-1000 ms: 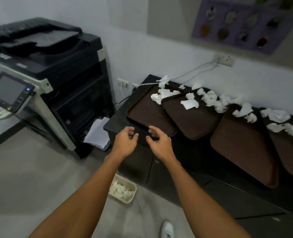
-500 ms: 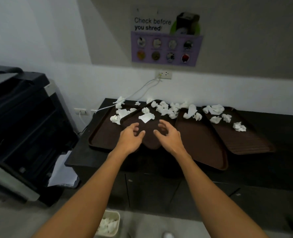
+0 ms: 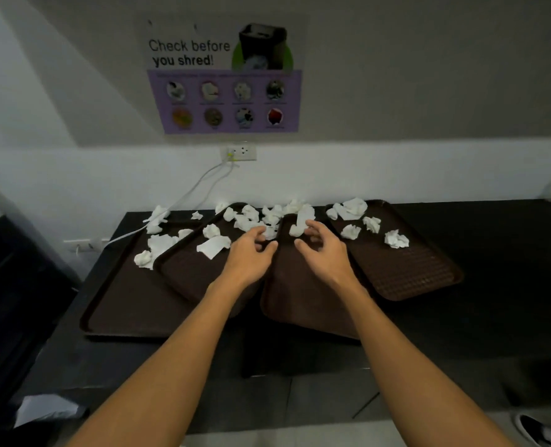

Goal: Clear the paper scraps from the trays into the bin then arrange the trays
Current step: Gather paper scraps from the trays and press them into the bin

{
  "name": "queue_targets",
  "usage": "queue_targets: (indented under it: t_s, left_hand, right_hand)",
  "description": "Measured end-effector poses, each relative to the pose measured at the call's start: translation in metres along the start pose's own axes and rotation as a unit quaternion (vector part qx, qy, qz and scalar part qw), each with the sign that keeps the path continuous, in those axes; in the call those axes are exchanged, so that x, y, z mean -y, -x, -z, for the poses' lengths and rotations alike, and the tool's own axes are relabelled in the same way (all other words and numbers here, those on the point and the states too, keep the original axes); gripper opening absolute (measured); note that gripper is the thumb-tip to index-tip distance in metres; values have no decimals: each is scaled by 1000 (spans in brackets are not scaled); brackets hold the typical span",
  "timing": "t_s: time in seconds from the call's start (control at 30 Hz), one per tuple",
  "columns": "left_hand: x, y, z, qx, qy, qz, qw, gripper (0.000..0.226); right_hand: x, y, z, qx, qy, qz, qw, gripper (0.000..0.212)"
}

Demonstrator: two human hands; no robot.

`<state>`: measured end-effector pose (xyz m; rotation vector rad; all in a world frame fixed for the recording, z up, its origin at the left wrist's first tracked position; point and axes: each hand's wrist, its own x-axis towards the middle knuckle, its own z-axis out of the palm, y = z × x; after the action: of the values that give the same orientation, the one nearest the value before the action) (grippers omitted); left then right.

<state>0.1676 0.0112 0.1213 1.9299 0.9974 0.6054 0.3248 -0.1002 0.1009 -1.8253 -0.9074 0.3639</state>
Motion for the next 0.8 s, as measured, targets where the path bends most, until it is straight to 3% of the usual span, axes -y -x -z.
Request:
queue_targets:
  t_s: [0.53,0.67,0.8]
  left_hand:
    - [-42,-111,-171,75,29,-8,997,42]
    - [-41,-131,-189,98,27,4,995,44]
    - [-40,-146,-202,98,9,10,995,43]
  right_hand:
    - [-136,-109,112,-70,53,-47,995,46]
    - [-169,-136,132,-93,146,-95,980,49]
    - [-204,-164,148,-35,261,-132,956,61]
